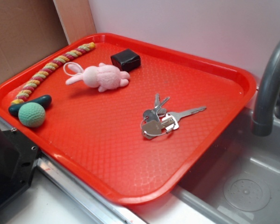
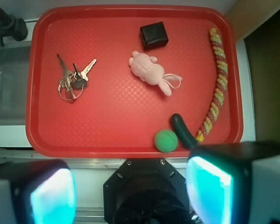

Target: Grab the black box.

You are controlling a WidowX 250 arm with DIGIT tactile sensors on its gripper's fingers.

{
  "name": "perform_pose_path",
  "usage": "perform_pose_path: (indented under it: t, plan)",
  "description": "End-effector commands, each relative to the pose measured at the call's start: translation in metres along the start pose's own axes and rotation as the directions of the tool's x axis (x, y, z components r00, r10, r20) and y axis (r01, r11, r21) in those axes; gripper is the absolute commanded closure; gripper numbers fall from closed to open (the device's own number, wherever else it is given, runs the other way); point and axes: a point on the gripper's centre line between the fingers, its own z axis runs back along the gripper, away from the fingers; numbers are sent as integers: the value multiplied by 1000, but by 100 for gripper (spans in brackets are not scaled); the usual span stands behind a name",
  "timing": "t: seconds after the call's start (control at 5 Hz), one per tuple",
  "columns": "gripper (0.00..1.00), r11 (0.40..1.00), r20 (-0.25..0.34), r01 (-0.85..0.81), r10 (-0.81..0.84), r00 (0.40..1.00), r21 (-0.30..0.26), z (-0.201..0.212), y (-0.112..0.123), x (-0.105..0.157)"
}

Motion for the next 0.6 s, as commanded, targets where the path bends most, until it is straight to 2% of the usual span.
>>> perform_pose_path:
  t: [0.0,0.2,0.4]
  plan:
    - [0,1000,0,0,0,1000,0,0,0,0]
    - [0,969,7,-247,247,969,20,-48,35,43]
    - [0,877,21,-474,473,881,79,-71,54,80]
